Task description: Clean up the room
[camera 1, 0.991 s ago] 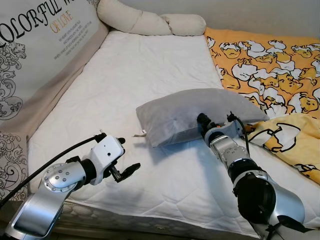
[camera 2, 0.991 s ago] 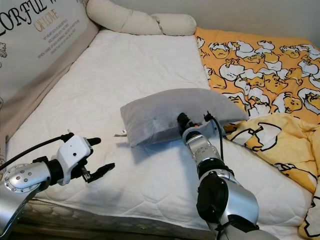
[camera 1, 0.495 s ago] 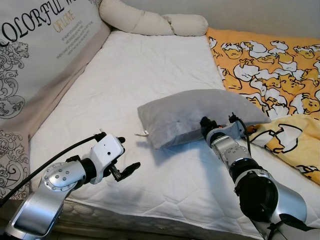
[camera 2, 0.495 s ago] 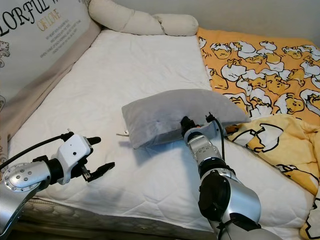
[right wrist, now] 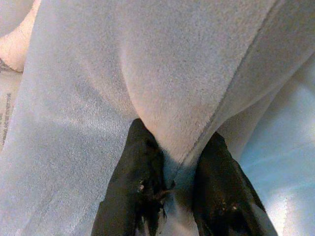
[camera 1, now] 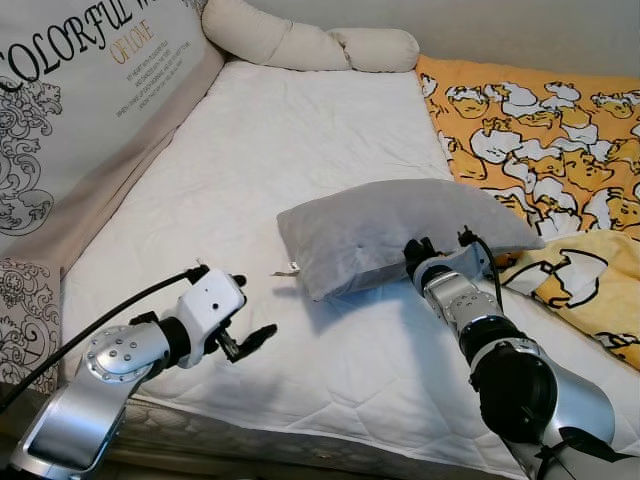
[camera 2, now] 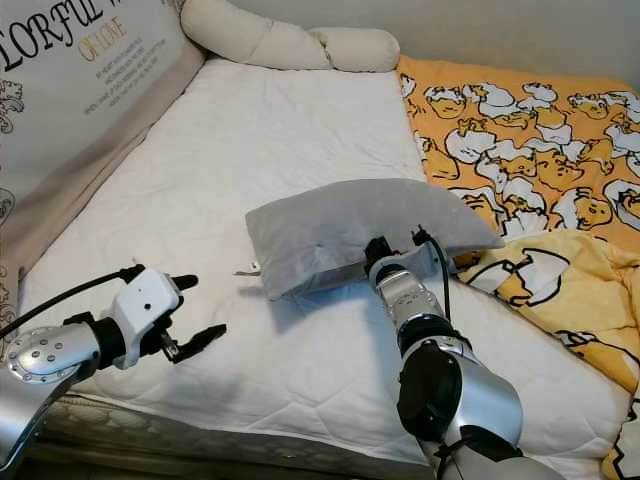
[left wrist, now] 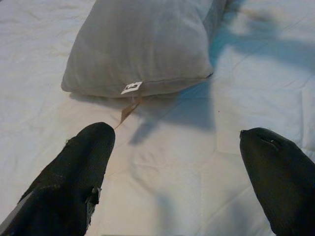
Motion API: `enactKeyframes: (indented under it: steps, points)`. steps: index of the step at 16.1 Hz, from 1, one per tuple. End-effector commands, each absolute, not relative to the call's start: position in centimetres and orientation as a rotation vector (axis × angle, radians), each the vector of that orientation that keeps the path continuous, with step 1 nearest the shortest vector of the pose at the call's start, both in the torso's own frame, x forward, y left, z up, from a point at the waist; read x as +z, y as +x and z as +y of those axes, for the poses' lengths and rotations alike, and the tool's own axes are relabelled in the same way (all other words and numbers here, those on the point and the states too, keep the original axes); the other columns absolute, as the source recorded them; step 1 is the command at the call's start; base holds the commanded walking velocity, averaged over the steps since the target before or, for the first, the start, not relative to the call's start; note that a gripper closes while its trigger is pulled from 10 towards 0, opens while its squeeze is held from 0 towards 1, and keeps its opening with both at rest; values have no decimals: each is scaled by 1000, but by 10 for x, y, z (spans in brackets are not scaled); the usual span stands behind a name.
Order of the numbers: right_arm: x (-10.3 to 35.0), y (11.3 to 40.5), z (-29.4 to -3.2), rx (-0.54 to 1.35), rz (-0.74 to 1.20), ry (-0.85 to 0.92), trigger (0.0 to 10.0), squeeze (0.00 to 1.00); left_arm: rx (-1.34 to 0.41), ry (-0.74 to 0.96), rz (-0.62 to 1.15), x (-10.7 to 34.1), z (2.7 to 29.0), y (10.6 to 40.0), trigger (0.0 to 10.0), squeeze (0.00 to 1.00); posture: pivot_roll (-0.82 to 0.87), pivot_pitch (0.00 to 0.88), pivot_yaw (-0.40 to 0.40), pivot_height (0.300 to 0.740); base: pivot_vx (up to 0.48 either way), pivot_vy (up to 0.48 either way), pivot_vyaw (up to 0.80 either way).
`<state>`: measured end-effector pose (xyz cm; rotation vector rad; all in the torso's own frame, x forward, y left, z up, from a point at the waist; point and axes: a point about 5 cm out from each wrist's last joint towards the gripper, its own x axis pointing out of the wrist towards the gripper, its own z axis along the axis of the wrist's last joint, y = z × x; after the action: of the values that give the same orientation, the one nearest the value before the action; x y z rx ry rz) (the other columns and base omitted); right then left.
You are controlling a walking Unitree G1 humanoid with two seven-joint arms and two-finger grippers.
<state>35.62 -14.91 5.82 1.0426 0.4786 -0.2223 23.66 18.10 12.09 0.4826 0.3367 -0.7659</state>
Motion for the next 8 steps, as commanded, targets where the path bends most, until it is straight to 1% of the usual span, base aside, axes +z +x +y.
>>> enactKeyframes:
  steps: [1, 8]
  points:
    - [64, 360, -150, -228, 479, 1036, 0, 0, -748, 489, 328, 123, 183, 238, 10000, 0, 83, 0, -35, 740, 0, 0, 0]
    - [70, 364, -155, -234, 470, 1017, 0, 0, -731, 471, 345, 123, 189, 234, 10000, 0, 86, 0, -43, 740, 0, 0, 0]
